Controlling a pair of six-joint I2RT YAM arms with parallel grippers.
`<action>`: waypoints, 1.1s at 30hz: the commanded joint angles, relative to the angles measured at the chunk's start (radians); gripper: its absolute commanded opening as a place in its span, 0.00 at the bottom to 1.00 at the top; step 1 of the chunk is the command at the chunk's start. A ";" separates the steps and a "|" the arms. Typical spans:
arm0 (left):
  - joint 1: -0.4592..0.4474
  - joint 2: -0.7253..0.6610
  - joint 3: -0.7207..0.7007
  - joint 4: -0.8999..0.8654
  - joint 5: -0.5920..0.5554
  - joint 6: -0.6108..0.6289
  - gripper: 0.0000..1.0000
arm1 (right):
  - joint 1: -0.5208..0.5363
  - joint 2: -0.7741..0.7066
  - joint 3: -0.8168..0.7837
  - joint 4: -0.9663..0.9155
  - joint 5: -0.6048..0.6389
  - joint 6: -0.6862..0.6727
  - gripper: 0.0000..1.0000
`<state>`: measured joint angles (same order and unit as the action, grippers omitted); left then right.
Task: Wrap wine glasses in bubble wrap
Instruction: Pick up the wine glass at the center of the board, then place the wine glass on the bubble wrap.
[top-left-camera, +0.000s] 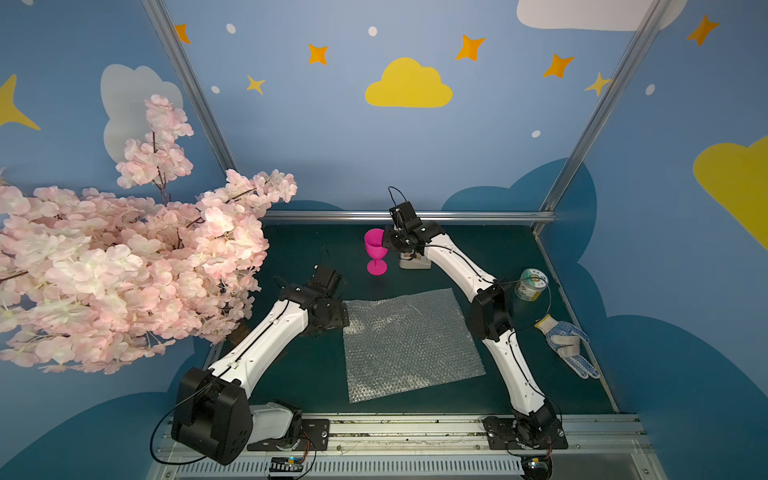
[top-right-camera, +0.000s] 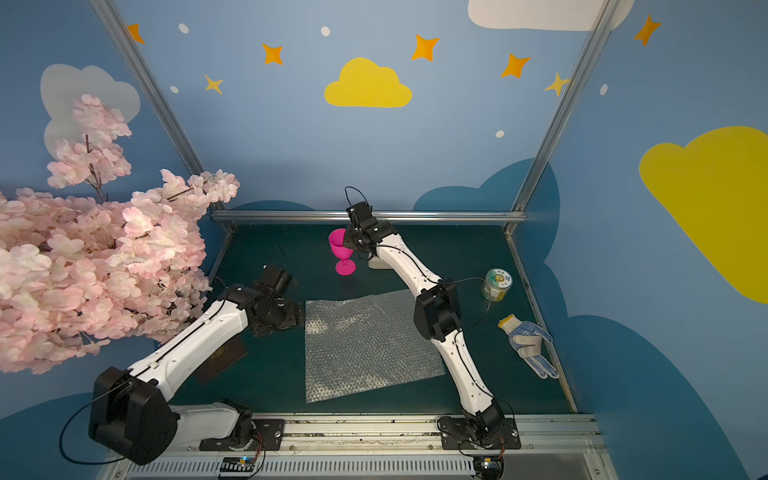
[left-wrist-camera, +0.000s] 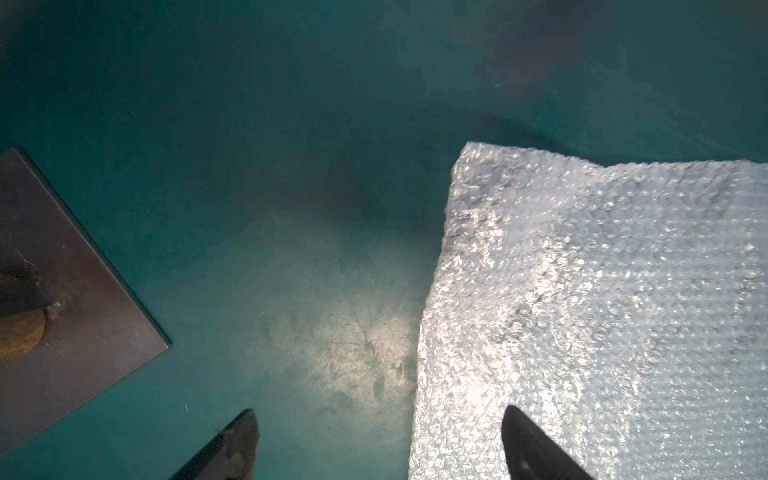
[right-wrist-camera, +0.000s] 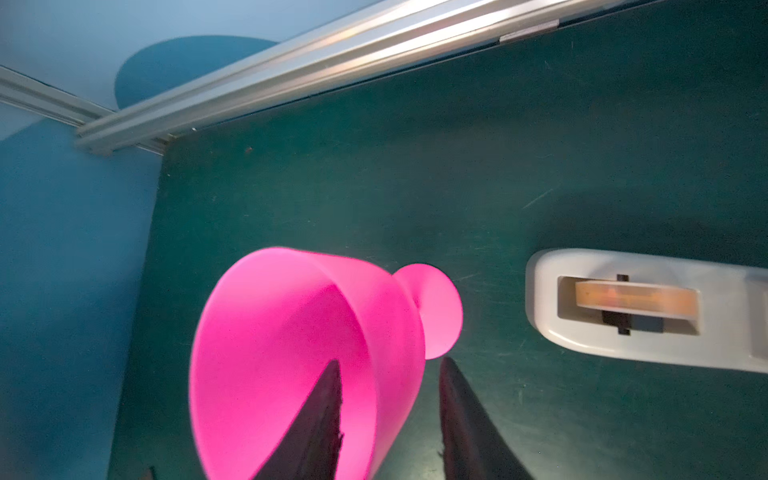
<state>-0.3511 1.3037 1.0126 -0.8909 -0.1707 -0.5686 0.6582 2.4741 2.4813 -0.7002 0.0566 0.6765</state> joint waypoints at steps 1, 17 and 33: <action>-0.002 -0.042 0.025 -0.030 -0.014 0.025 0.91 | 0.001 0.014 -0.009 0.000 0.016 0.011 0.29; 0.012 -0.061 0.030 0.000 -0.039 0.051 0.91 | 0.000 -0.240 -0.164 -0.084 -0.023 -0.132 0.00; 0.065 0.120 0.193 0.003 0.026 0.099 0.90 | 0.064 -0.642 -0.525 -0.786 -0.431 -0.505 0.00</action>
<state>-0.2844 1.4033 1.1801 -0.8886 -0.1741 -0.4908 0.6785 1.8191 2.0186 -1.3075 -0.2729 0.2558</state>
